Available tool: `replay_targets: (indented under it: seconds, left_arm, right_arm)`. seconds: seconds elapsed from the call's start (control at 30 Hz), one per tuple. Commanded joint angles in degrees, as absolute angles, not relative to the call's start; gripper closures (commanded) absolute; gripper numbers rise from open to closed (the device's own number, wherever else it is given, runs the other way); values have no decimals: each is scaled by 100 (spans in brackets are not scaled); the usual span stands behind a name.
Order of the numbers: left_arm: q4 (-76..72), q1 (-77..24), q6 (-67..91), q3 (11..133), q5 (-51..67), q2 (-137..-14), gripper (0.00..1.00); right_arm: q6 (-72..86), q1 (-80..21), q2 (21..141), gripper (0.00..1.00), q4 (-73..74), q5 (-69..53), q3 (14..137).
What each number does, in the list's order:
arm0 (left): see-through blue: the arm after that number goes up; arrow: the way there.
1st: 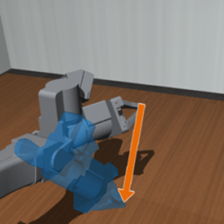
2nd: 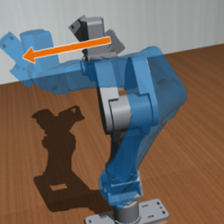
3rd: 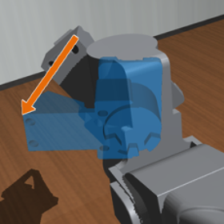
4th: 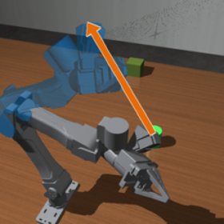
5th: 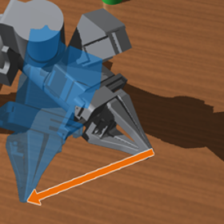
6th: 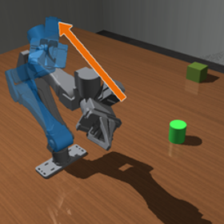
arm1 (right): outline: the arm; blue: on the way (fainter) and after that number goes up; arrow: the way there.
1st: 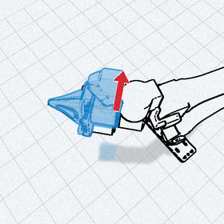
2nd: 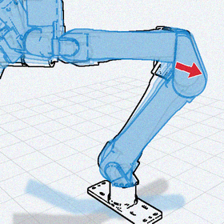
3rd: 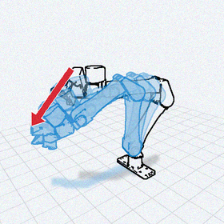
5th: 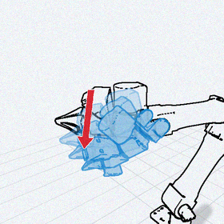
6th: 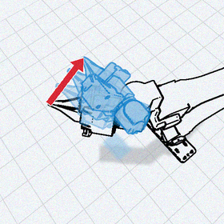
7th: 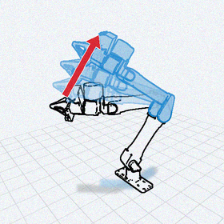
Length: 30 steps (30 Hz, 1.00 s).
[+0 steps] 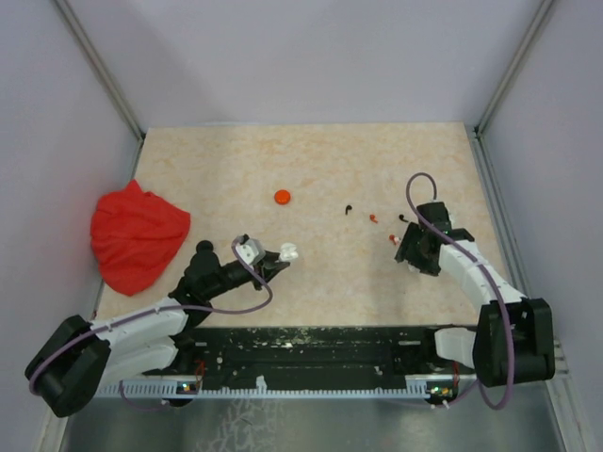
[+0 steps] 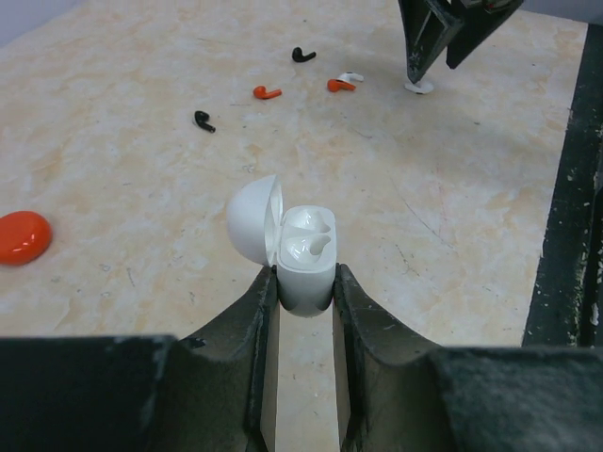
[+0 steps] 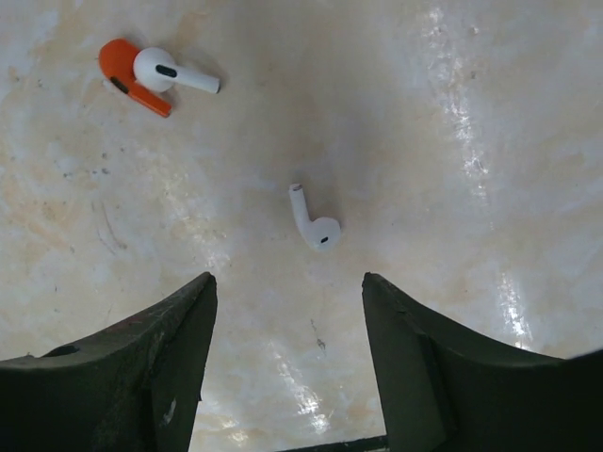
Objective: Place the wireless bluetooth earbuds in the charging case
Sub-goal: Pick up the earbud from the center of the board.
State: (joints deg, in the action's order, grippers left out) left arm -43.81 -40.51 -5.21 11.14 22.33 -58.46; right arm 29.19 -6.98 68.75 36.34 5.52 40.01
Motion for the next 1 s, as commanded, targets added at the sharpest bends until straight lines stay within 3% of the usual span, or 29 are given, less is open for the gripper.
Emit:
replay_targets:
  seconds: [0.0,0.13,0.67,0.83,0.97]
  left_arm:
    - [-4569,-4069,-605,1043,1823,-5637,99]
    - [-4518,-4069,-624,1040,1834,-5586,99]
    - [-4392,-4069,-633,1105,1781,-5666,99]
    - [-4298,-4069,-637,1161,1812,-5708,99]
    - [-4298,-4069,-648,1139,1779,-5657,99]
  right_arm:
    - [3311,-475,6841,40,3006,680,3829]
    - [3245,-409,7007,53,2799,712,3758]
    - [2893,-404,7614,68,2501,483,3720]
    - [2639,-440,7870,80,2516,204,3862]
    - [2493,-996,8055,83,2660,145,4127]
